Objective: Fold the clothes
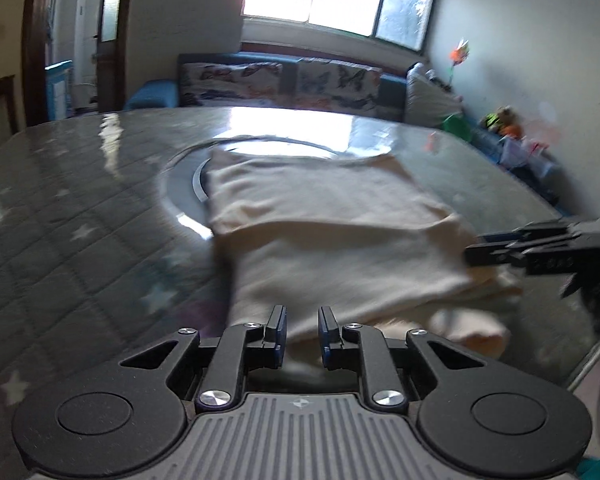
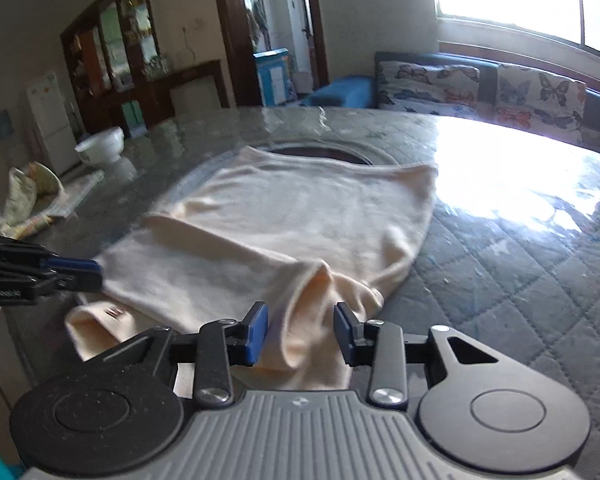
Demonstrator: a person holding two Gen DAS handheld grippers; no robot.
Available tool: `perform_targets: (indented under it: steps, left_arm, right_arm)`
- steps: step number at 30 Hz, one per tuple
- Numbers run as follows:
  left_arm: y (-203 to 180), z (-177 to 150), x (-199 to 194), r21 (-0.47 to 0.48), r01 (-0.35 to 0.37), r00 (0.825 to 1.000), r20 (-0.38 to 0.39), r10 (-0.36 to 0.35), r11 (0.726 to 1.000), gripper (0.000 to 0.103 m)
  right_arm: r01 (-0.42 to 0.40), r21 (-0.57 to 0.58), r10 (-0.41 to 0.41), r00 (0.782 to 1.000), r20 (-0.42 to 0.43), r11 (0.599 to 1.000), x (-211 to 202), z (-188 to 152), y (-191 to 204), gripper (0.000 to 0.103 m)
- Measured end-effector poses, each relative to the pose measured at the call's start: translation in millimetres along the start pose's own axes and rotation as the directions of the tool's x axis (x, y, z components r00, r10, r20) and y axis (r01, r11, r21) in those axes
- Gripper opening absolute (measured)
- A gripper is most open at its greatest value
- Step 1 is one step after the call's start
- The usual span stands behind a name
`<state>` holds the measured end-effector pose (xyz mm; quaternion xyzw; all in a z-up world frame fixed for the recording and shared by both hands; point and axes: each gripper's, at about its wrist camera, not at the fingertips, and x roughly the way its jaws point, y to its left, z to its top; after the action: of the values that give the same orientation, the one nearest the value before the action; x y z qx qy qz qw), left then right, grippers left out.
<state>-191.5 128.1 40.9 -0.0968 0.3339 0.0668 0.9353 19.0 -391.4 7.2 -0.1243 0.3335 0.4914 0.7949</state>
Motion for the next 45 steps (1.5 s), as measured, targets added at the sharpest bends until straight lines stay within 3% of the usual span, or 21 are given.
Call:
perform_targets:
  steps: [6, 14, 19, 25, 29, 36, 40, 45]
  left_arm:
    - [9, 2, -8, 0.023, 0.009, 1.000, 0.009, -0.009, 1.000, 0.018]
    - [-4, 46, 18, 0.021, 0.076, 0.994, 0.083, -0.077, 0.997, 0.019]
    - [-7, 60, 55, 0.023, 0.061, 0.997, 0.045, -0.062, 0.998, 0.019]
    - [3, 50, 72, 0.012, 0.046, 0.999, 0.006, -0.046, 0.999, 0.019]
    - [1, 49, 61, 0.024, 0.054, 0.998, 0.012, -0.054, 0.998, 0.020]
    - [-14, 33, 20, 0.134, 0.114, 0.993, 0.027, -0.118, 0.984, 0.028]
    - [-21, 17, -10, 0.224, 0.133, 0.989, 0.026, -0.143, 0.965, 0.045]
    - [-31, -4, -27, 0.345, 0.135, 0.988, 0.019, -0.151, 0.929, 0.045]
  right_arm:
    - [0.020, -0.012, -0.020, 1.000, 0.019, 1.000, -11, 4, -2, 0.036]
    - [-0.030, -0.058, 0.035, 0.996, 0.085, 0.998, -7, 28, 14, 0.029]
    - [-0.038, -0.088, 0.044, 0.997, 0.059, 0.995, 17, 33, 24, 0.028]
    - [-0.027, -0.054, 0.027, 1.000, 0.001, 0.998, 29, 22, 7, 0.025]
    - [-0.039, -0.070, 0.040, 0.999, 0.019, 0.997, 17, 22, 11, 0.025]
    - [-0.044, -0.080, 0.042, 0.999, -0.018, 0.996, 16, 11, 8, 0.025]
    - [-0.053, -0.106, 0.052, 0.999, -0.006, 0.993, 2, 13, 13, 0.027]
    - [-0.062, -0.150, 0.060, 0.998, -0.021, 0.987, -16, 9, 17, 0.032]
